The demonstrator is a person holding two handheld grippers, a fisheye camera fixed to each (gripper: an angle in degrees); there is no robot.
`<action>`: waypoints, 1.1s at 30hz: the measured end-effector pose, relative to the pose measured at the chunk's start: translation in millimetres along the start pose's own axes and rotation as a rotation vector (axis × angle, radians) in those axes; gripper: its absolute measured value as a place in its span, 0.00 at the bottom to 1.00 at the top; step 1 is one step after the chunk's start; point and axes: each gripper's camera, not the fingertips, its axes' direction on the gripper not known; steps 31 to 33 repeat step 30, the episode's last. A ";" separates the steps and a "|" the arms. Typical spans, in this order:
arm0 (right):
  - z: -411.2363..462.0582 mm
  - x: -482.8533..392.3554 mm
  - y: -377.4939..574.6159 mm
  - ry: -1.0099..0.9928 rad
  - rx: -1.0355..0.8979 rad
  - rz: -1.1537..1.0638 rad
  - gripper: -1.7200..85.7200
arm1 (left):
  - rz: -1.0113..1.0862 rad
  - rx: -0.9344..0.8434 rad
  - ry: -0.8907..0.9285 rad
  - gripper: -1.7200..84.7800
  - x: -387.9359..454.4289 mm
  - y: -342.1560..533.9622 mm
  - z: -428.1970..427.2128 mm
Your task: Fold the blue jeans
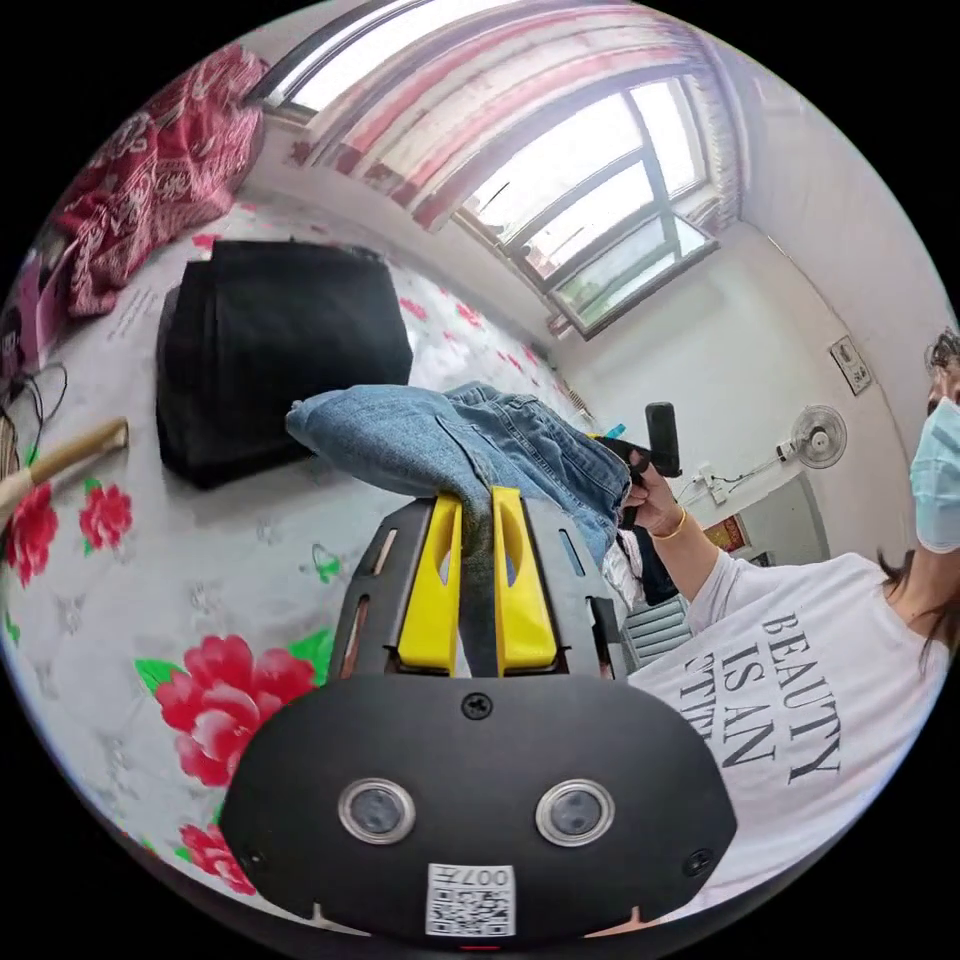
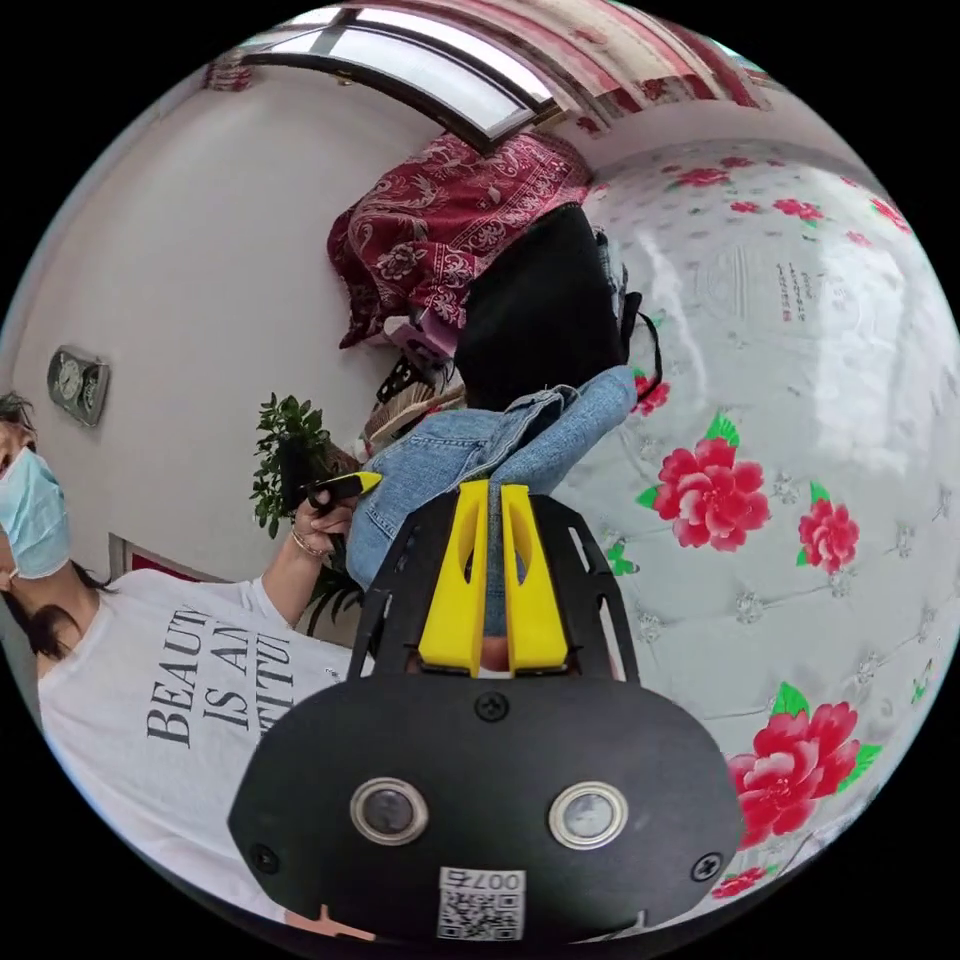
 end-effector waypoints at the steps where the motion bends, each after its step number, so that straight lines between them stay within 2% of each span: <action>1: -6.6 -13.1 -34.2 -0.005 0.044 -0.036 0.02 | 0.017 0.022 -0.007 0.08 -0.3 -14.6 -5.9; 4: -0.5 -33.1 -121.1 0.035 0.117 -0.081 0.02 | 0.068 0.102 -0.101 0.08 -10.2 -85.6 -20.8; 6: 20.5 -26.4 -169.2 0.090 0.146 -0.040 0.03 | 0.024 0.087 -0.254 0.11 -39.9 -136.0 -6.7; 7: 40.6 -13.5 -194.1 0.152 0.153 0.022 0.03 | -0.014 0.075 -0.310 0.11 -51.5 -145.0 -0.4; 9: 73.0 11.3 -213.3 0.250 0.143 0.132 0.03 | -0.165 0.003 -0.572 0.13 -98.6 -153.4 28.6; 11: 104.1 30.5 -206.0 0.298 0.119 0.203 0.04 | -0.211 -0.032 -0.645 0.13 -117.5 -129.6 49.4; 14: 155.3 42.9 -145.6 0.291 0.020 0.174 0.06 | -0.147 -0.079 -0.703 0.14 -114.3 -56.3 87.7; 19: 210.3 31.0 46.6 0.531 -0.274 0.073 0.08 | -0.071 -0.269 -0.759 0.14 -71.9 80.6 146.7; 21: 198.3 24.5 104.7 0.598 -0.304 0.124 0.08 | -0.048 -0.375 -0.760 0.13 -38.1 136.8 170.9; 23: 170.6 23.4 148.4 0.646 -0.283 0.216 0.09 | -0.033 -0.421 -0.760 0.11 -10.6 170.7 187.1; 28: 56.3 48.2 232.3 0.737 -0.125 0.546 0.09 | -0.013 -0.562 -0.604 0.10 44.4 222.3 245.0; 33: 30.0 54.9 253.1 0.770 -0.085 0.614 0.09 | 0.046 -0.589 -0.581 0.10 69.7 228.0 271.3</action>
